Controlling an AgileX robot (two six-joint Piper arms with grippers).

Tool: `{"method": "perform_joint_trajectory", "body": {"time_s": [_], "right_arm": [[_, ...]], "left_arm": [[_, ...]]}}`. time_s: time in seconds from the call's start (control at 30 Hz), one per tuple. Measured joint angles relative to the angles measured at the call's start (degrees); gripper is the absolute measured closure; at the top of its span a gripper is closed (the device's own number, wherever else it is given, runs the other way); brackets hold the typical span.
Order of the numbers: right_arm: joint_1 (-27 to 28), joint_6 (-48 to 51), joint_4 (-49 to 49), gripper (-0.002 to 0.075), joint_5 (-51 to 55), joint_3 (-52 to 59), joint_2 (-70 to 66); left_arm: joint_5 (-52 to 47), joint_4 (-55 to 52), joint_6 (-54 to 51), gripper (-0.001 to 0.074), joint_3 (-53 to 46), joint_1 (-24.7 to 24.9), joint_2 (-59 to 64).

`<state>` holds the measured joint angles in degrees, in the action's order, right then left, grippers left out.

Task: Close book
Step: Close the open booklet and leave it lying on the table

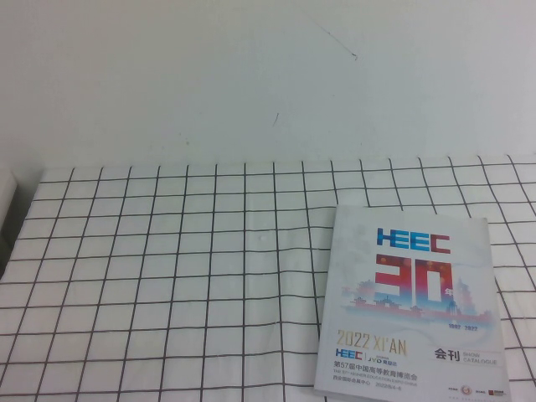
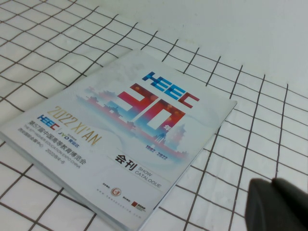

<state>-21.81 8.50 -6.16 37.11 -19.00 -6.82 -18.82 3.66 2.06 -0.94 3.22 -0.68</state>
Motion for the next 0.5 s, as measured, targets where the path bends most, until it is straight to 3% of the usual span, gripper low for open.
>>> {"method": "perform_joint_trajectory", "body": {"time_s": [0.5], "right_arm": [[0.0,0.0,0.0,0.0729,0.0,0.0,0.0]], "left_arm": [[0.0,-0.1,1.3,0.0737,0.0,0.6,0.0]]}}
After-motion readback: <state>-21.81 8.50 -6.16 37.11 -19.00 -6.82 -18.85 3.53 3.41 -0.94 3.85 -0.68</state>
